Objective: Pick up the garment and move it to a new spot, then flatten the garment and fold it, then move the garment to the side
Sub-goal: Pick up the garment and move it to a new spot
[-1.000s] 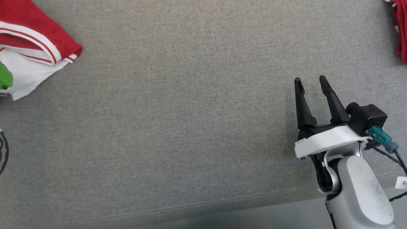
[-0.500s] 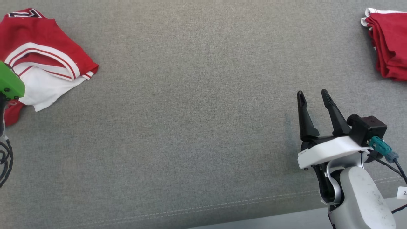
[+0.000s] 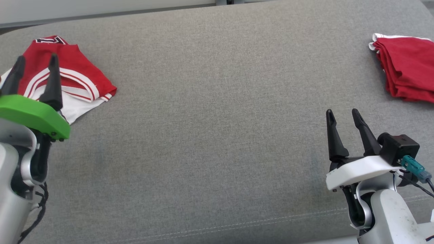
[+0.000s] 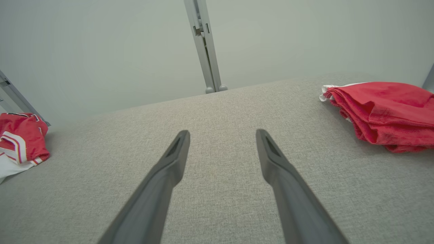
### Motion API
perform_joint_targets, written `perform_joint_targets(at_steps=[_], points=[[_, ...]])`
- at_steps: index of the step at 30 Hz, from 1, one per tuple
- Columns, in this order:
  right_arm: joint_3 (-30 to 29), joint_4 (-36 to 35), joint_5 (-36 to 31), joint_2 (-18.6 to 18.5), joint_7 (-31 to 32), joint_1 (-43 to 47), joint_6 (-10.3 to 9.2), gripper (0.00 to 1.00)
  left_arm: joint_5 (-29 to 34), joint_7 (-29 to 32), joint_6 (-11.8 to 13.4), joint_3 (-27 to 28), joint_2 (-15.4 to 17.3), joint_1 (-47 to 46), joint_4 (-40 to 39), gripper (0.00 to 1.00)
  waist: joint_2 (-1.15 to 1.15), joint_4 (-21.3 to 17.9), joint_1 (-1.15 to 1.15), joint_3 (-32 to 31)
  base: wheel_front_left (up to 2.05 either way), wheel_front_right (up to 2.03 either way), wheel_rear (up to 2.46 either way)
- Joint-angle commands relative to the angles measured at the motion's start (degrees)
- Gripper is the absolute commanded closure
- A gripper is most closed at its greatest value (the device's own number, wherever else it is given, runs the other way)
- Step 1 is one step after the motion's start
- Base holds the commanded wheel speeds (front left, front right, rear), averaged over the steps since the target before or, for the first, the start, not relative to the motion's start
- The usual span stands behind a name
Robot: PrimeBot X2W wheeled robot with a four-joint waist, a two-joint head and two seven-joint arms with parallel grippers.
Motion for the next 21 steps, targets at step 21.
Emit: perform_joint_targets(at_steps=[21], points=[[-0.7, -5.0, -1.7, -0.2, 4.8, 7.2, -0.03, 0.0, -1.0, -12.7, 4.9, -1.4, -5.0, 24.6, -9.8, 0.0, 0.0, 1.2, 0.0, -10.8, 0.0, 0.0, 0.0]])
